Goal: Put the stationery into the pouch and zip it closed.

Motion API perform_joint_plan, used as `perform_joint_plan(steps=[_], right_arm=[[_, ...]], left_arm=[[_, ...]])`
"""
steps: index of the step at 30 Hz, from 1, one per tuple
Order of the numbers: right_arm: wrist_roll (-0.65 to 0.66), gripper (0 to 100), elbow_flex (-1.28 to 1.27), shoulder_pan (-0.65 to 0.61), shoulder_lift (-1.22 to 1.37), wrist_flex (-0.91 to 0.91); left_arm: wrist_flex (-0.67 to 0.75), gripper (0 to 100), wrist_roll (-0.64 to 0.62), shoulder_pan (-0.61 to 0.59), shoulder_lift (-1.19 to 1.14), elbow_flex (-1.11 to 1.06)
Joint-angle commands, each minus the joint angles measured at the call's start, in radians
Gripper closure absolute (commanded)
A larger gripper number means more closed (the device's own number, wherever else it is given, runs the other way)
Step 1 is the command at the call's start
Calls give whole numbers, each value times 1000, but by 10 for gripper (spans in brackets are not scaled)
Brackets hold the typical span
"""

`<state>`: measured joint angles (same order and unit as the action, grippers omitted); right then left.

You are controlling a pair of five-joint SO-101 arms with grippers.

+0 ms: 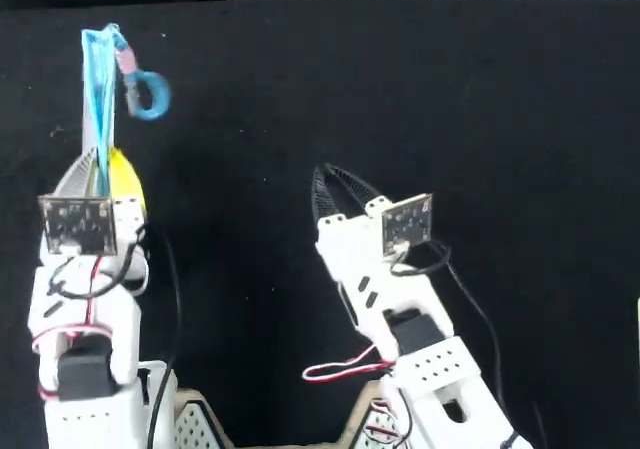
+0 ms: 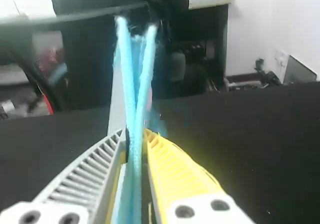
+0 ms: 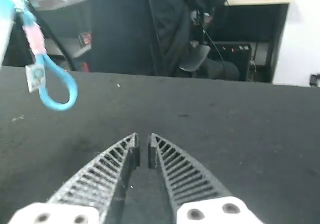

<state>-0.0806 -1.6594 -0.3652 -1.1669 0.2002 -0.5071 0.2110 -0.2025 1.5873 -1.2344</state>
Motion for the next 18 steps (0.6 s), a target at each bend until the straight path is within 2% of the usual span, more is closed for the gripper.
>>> perform_joint_plan(steps=[1,4,10,18], right_arm=[[9,962,7,-8,-24,48],[9,962,7,-8,-24,48],[9,963,7,-9,-24,48],[9,963,8,-9,-24,48]], left_arm=[[170,971,21,15,-189,41],[216,971,17,58,-402,107],[213,968,15,213,-763,329],[199,964,20,364,-997,444]])
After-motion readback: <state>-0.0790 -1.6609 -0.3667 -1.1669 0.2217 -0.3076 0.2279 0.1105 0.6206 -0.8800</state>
